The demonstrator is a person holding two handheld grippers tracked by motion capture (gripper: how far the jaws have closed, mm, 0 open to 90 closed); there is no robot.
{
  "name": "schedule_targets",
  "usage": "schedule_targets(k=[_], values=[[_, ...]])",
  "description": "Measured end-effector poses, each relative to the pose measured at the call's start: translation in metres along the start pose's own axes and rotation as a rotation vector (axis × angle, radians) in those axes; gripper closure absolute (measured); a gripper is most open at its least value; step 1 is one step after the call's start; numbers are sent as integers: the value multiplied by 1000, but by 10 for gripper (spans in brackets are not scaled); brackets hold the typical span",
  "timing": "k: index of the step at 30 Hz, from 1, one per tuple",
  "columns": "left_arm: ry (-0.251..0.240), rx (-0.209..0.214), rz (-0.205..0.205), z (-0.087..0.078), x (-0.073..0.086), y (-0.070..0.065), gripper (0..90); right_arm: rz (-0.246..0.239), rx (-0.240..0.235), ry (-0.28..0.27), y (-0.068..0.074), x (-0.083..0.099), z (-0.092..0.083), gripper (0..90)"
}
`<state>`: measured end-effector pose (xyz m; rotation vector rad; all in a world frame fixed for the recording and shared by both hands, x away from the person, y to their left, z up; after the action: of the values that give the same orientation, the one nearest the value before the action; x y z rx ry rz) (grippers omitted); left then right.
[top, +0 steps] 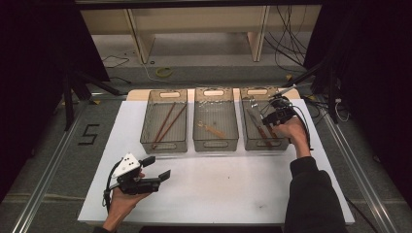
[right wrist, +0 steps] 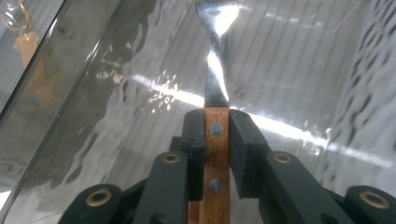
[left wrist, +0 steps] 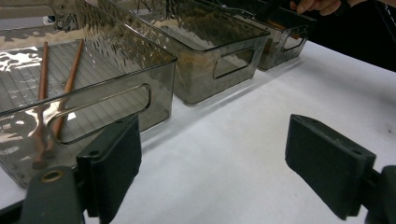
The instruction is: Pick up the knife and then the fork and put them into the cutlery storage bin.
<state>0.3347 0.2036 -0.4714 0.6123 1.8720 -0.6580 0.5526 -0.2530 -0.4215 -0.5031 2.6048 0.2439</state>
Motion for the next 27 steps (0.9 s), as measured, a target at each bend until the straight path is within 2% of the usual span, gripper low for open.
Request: schedule_targets(k=[3,4,19,24,27], values=[[-1,-1,-1,0,0,0,179,8,-1,8,0,0,1,753],[-2,-1,-1,0,0,0,179,8,0,4,0,0,1,728],[2,0,3,0,0,0,180,-15,-49,-57,6,-2,-11,640],[2,1,3,0,0,0,179,-22,-70,-72,10,-2,-14,580],[2,1,4,0,0,0,180,-29,-82,-78,14,-2,-16,485]])
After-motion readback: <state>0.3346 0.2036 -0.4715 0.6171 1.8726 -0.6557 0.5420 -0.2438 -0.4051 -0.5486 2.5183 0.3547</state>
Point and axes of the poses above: each handheld gripper's, and its own axes: z roughly forward along the jaws, x roughly out of its underside, y roughly to its left, the point moved 1 cm from there along z, roughly forward along the jaws, and after that the axes turned 1 degree about x, right-handed, at the moved point
